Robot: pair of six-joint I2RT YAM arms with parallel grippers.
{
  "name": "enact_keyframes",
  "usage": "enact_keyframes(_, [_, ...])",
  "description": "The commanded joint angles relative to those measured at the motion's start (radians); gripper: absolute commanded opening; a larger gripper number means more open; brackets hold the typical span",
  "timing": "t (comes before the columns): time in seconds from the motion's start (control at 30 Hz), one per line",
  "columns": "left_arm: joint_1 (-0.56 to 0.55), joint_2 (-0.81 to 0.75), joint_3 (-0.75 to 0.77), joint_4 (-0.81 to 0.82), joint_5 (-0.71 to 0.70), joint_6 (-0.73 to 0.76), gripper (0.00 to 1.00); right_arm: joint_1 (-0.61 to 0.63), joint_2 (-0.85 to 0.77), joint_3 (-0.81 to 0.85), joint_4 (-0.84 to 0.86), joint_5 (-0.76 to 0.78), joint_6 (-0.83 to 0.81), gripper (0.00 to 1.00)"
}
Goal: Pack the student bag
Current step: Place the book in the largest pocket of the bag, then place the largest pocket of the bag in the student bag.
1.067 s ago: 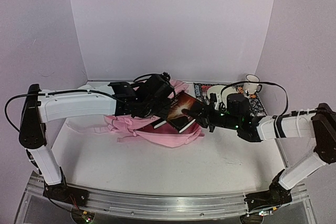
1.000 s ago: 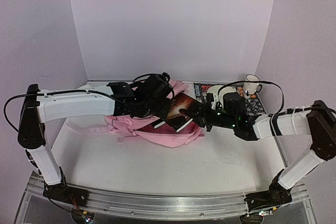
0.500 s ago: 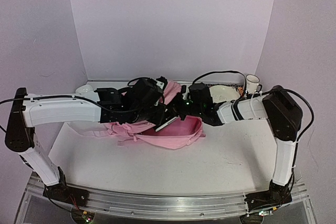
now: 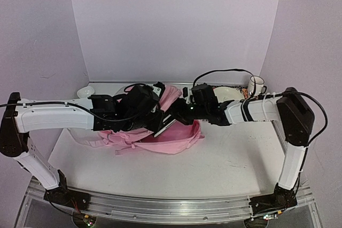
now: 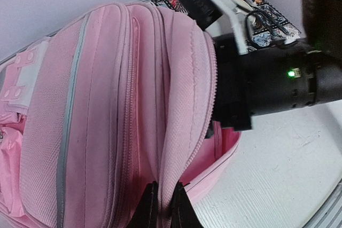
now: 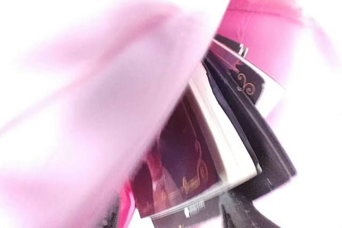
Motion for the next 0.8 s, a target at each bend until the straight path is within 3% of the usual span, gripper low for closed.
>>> enact_keyframes(0.0, [-0.023, -0.031, 0.016, 0.137, 0.069, -0.015, 0.01, -0.002, -0.207, -0.074, -0.132, 0.015, -0.192, 0.73])
enact_keyframes(0.1, [-0.024, 0.007, 0.013, 0.156, 0.114, -0.017, 0.06, -0.002, -0.27, -0.111, -0.188, 0.023, -0.24, 0.76])
enact_keyframes(0.2, [-0.025, 0.052, 0.028, 0.164, 0.173, -0.022, 0.19, -0.002, -0.318, -0.142, -0.24, 0.067, -0.29, 0.75])
enact_keyframes(0.33, [-0.025, 0.068, 0.024, 0.162, 0.245, -0.029, 0.44, -0.002, -0.414, -0.204, -0.319, 0.174, -0.351, 0.75])
enact_keyframes(0.53, [-0.008, -0.067, -0.067, 0.142, 0.181, -0.115, 0.82, 0.014, -0.519, -0.273, -0.362, 0.201, -0.42, 0.75])
enact_keyframes(0.6, [0.024, -0.106, -0.108, 0.125, 0.181, -0.169, 0.89, 0.039, -0.543, -0.287, -0.366, 0.22, -0.443, 0.75])
enact_keyframes(0.77, [0.181, -0.191, -0.273, 0.086, 0.23, -0.331, 0.91, 0.113, -0.554, -0.294, -0.377, 0.276, -0.48, 0.75])
